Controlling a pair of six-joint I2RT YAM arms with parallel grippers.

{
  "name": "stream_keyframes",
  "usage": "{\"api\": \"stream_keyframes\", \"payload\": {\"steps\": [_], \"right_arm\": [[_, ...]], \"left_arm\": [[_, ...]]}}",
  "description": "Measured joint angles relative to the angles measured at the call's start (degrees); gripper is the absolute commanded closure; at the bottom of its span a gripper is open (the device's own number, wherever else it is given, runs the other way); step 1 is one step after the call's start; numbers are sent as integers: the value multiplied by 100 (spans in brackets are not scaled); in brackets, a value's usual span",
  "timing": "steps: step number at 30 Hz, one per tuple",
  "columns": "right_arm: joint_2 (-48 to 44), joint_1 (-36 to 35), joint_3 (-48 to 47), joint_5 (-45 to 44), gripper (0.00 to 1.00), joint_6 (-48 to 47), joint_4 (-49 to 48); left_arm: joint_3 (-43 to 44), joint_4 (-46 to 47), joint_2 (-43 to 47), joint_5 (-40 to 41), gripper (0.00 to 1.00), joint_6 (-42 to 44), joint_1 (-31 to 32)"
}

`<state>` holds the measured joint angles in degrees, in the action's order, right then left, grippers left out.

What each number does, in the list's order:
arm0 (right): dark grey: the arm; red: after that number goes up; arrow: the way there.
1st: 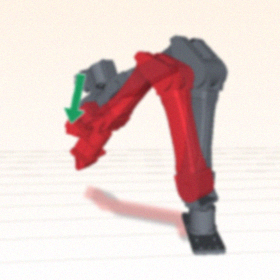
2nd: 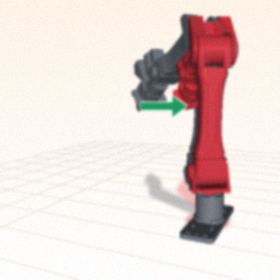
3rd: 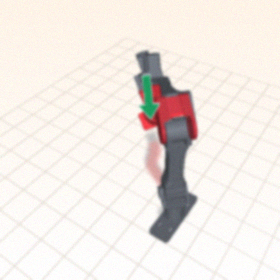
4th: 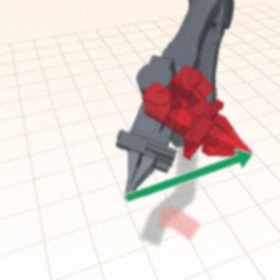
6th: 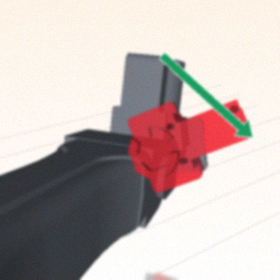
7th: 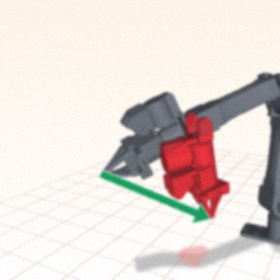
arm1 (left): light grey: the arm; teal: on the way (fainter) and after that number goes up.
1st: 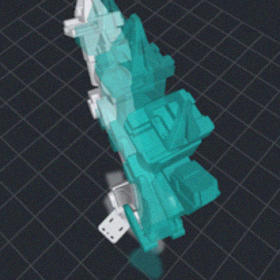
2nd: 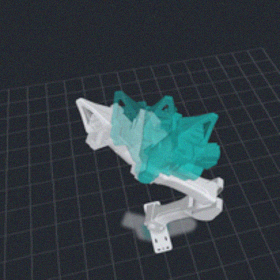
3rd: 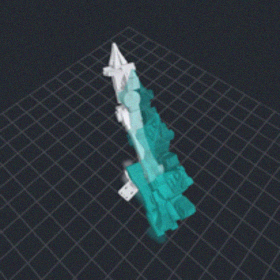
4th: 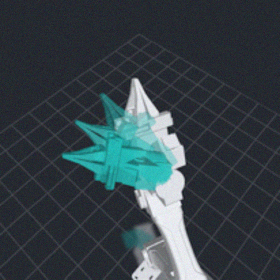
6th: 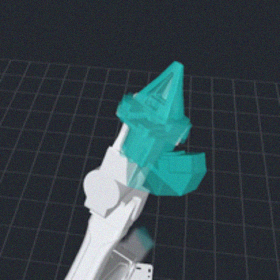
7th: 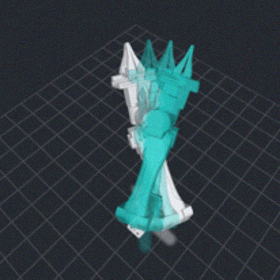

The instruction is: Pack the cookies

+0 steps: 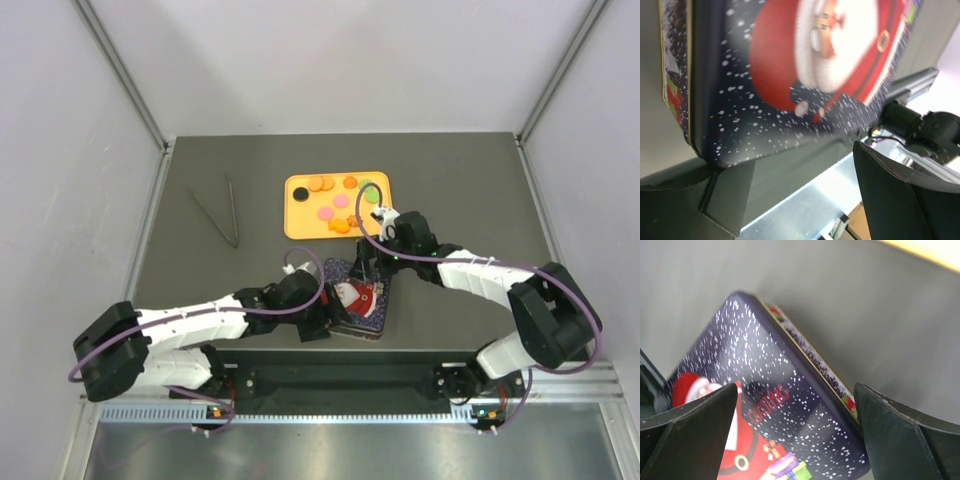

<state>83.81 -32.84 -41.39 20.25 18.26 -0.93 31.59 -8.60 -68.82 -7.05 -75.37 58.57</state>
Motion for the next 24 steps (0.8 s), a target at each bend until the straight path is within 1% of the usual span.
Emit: {"api": "stream_keyframes", "payload": {"steps": [5,9,13,18,21,22,24], "right_arm": [[-269,-2,361,-2,0,83,-57],[-501,0,625,-48,0,179,-164],[-719,-7,844,-149,0,302,-271],[-885,-105,986,-527,0,411,-328],[-931,-219,1001,-793,0,492,-319],[-944,-271,1001,-876,0,516,-321],[-953,-369,999,-1080,0,601,-337]], "left_arm": [[4,-4,-142,136,18,118,-177],[129,-92,-278,90,21,372,-632],[374,-177,-568,-138,24,767,-1204],[752,-264,-1014,-503,28,1211,-1532],[857,-310,-1152,-693,35,1340,-1622],[866,-310,-1176,-758,42,1357,-1655],[872,-308,-1204,-850,46,1388,-1703]]}}
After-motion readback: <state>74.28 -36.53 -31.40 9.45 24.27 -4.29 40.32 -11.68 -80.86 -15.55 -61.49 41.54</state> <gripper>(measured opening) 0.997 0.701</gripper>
